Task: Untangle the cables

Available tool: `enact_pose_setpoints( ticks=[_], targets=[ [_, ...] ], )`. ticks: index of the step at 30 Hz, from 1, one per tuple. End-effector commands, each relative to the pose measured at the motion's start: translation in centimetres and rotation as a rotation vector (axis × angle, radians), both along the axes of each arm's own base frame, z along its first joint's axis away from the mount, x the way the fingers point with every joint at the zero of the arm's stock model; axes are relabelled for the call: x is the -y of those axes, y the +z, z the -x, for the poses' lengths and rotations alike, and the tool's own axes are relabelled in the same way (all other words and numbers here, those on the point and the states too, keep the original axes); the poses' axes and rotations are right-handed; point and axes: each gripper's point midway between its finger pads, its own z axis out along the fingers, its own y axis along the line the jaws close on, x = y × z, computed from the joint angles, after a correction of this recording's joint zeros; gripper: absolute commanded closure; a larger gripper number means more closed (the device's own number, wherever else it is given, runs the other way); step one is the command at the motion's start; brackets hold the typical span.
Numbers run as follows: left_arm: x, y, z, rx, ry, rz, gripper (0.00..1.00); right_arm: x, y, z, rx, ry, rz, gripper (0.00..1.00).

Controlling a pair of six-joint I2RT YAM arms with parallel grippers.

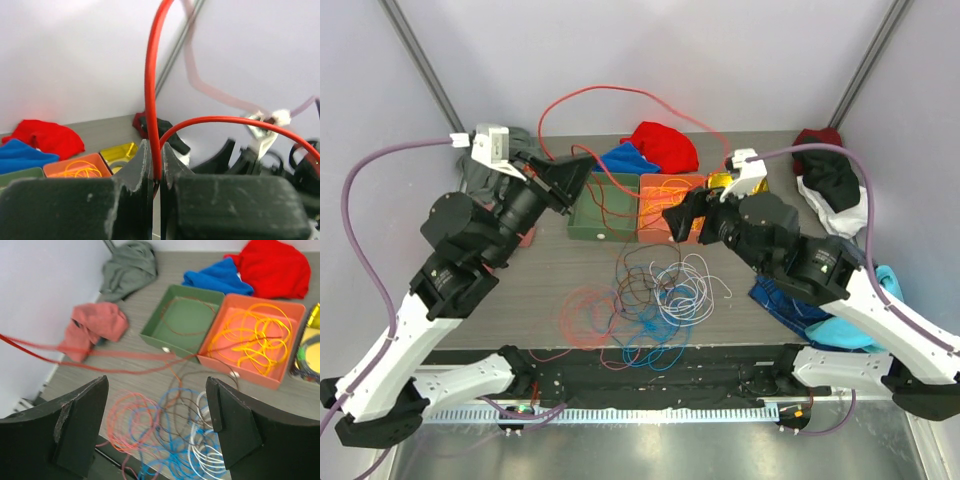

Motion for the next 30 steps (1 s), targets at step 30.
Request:
enact_pose_setpoints(
  ticks=[30],
  targets=[
    [1.5, 16.3, -1.6, 0.250, 0.035, 0.071, 1.00, -7.7, -10.4, -4.6, 0.293, 0.088, 0.025, 0.12]
  ],
)
